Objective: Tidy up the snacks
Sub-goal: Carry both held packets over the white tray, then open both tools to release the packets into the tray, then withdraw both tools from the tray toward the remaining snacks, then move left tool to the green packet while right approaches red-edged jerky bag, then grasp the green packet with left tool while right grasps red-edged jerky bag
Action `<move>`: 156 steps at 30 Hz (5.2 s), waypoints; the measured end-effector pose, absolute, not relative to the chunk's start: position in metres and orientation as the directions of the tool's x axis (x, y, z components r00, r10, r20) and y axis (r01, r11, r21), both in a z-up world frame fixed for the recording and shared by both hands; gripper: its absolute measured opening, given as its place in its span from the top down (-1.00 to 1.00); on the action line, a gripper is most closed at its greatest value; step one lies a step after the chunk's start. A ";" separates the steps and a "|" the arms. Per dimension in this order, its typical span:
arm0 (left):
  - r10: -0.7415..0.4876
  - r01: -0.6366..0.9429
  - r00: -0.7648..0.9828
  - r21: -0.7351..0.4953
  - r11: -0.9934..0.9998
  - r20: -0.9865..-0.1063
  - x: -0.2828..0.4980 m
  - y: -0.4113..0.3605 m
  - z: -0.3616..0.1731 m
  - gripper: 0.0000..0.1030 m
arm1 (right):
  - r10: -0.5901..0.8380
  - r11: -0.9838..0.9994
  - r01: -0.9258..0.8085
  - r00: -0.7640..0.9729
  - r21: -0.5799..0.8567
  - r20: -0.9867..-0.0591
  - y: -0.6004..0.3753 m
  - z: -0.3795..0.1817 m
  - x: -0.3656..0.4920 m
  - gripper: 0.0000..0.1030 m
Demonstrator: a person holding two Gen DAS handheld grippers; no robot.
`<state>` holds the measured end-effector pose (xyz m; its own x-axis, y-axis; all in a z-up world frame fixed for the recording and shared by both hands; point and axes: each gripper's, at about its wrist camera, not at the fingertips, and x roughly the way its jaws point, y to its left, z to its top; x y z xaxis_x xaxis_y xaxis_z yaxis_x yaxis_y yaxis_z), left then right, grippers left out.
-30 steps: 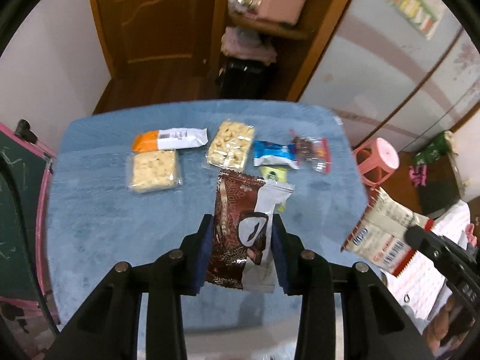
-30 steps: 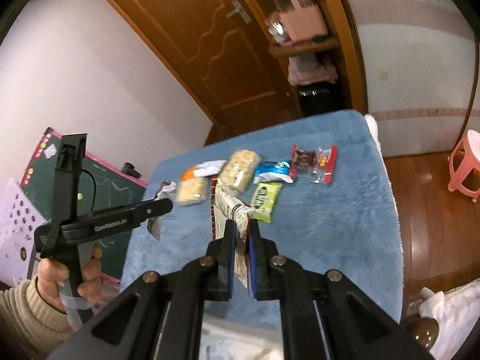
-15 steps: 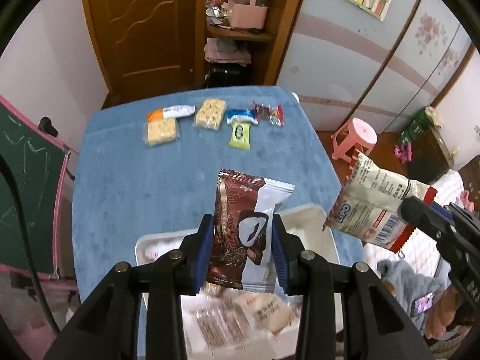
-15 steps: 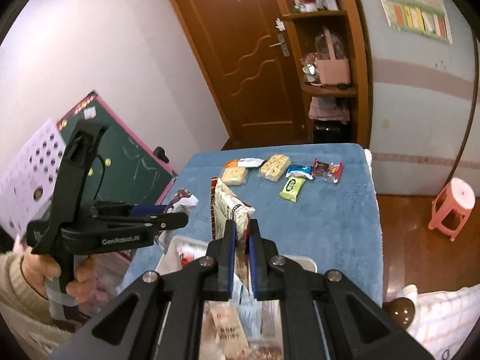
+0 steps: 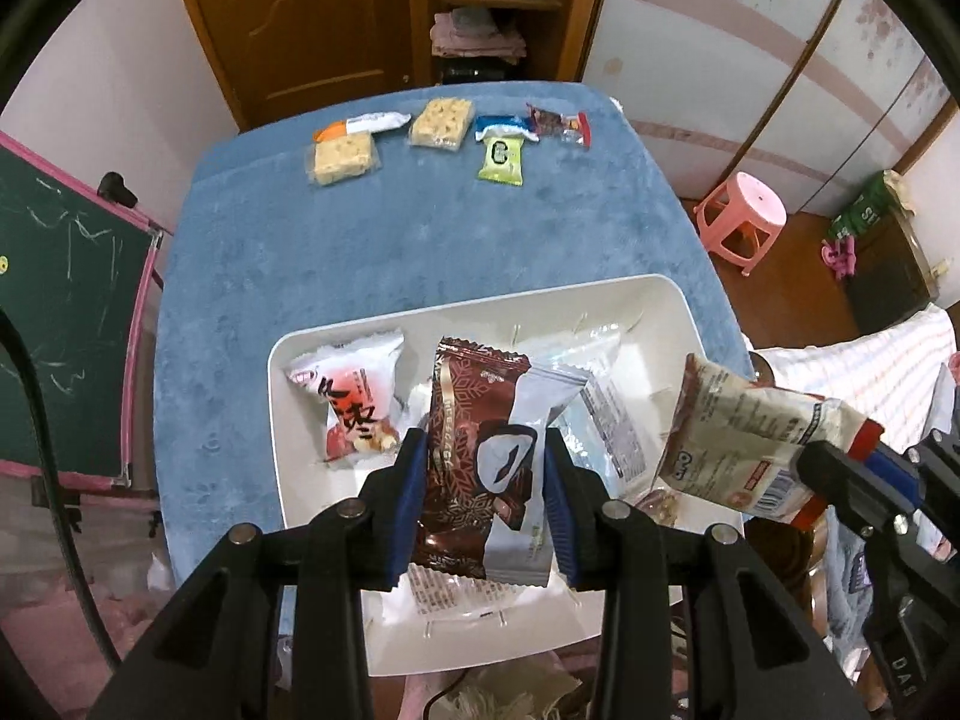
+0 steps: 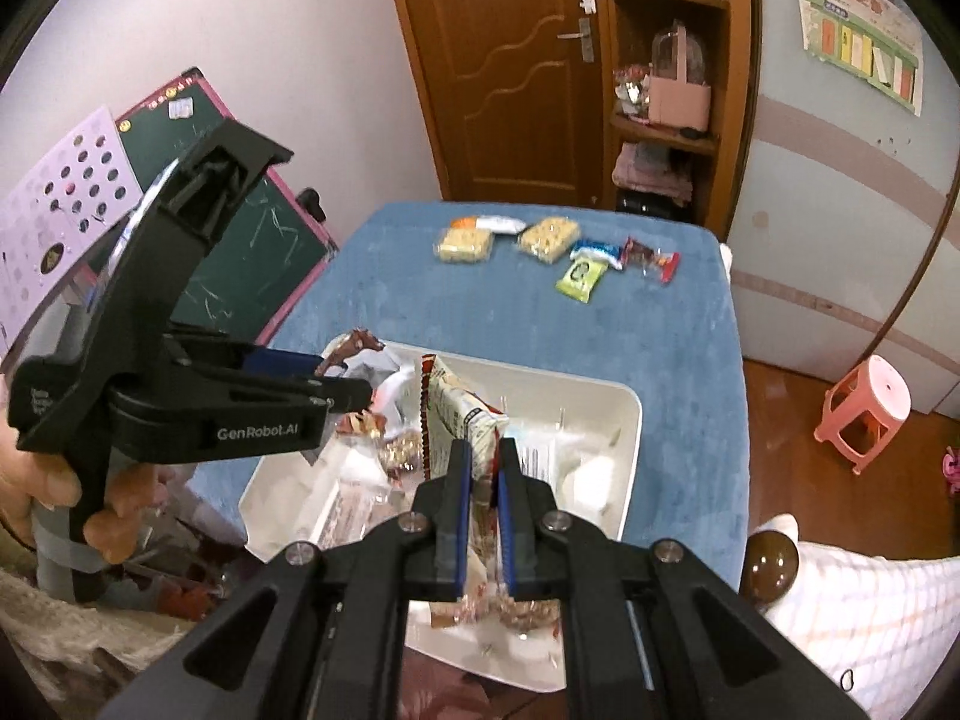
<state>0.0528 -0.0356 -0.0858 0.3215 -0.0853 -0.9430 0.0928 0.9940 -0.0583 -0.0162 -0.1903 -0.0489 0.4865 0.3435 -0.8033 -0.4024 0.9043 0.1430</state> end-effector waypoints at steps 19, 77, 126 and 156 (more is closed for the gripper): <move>-0.031 0.109 0.306 0.002 0.994 -0.951 0.054 -0.039 -0.091 -0.53 | 0.307 0.914 -0.388 0.471 0.118 -0.827 -0.181 -0.057 -0.015 -0.14; -0.097 0.209 0.560 0.026 0.978 -0.823 0.198 -0.043 0.017 -0.54 | 0.246 0.969 -0.143 0.564 0.200 -0.788 -0.241 -0.019 0.136 -0.15; -0.085 0.105 0.209 -0.064 0.992 -0.974 0.420 -0.102 -0.248 -0.24 | 0.190 0.972 0.076 0.312 0.223 -0.931 -0.282 -0.179 0.384 -0.15; -0.212 -0.011 0.236 -0.220 0.975 -0.948 0.418 -0.089 -0.268 0.29 | 0.307 0.932 0.105 0.280 0.347 -0.910 -0.281 -0.255 0.395 0.97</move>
<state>0.4184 -0.0892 -0.2684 0.2359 -0.2117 -0.9484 -0.0107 0.9754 -0.2204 0.3953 -0.2805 -0.2553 0.2797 0.3068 -0.9098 0.1048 0.9322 0.3466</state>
